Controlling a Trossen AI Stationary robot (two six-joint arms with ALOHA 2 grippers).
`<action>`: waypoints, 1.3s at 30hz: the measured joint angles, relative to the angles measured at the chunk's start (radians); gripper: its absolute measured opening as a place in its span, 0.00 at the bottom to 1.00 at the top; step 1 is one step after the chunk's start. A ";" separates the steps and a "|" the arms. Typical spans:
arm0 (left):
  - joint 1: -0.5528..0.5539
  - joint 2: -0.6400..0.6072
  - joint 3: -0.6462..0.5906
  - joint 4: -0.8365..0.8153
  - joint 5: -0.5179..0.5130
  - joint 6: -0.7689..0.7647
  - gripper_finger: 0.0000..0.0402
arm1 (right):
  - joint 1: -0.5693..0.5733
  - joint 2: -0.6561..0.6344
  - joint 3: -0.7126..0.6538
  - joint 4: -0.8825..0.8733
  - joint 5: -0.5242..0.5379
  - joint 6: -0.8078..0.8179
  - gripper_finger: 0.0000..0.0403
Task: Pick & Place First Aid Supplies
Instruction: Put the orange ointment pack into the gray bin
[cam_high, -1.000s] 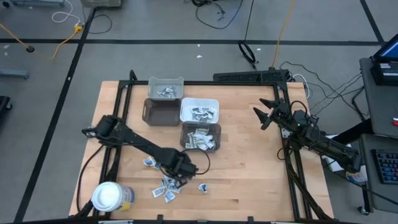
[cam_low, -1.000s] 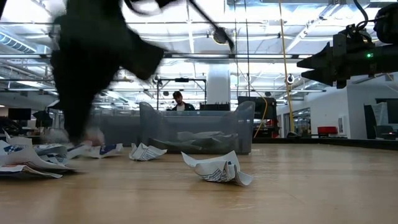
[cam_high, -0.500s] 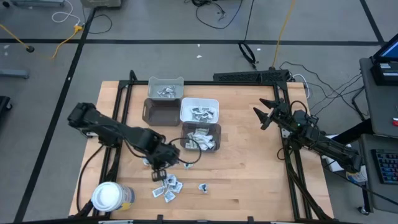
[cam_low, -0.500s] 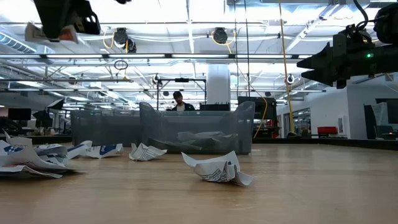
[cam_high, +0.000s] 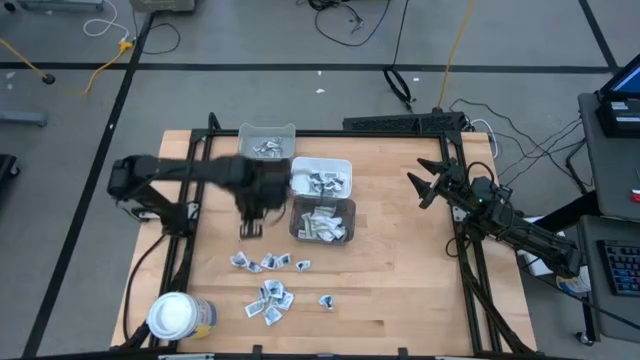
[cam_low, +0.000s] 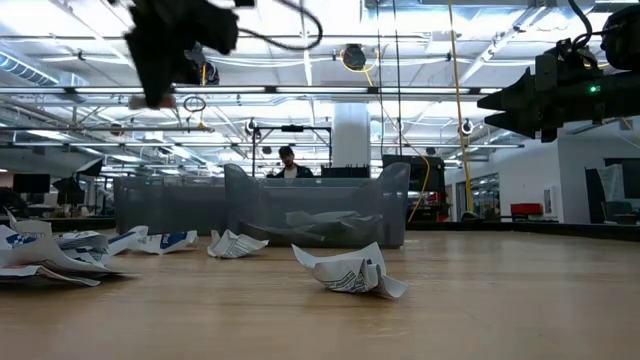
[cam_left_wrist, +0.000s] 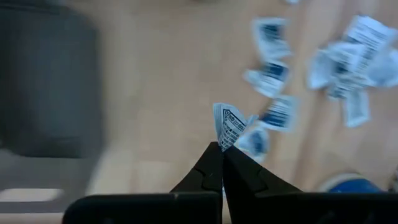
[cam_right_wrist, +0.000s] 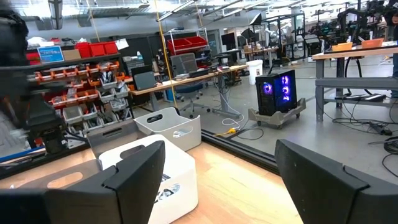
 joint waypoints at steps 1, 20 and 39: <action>0.049 0.000 0.000 -0.001 -0.006 0.037 0.00 | 0.000 0.000 0.000 0.000 0.000 0.000 0.74; 0.708 0.388 0.489 -0.155 -0.121 0.449 0.00 | 0.000 0.000 0.000 0.000 0.000 0.000 0.74; 0.787 0.698 0.681 -0.081 -0.121 0.285 0.00 | 0.000 0.000 0.000 0.000 0.000 0.000 0.74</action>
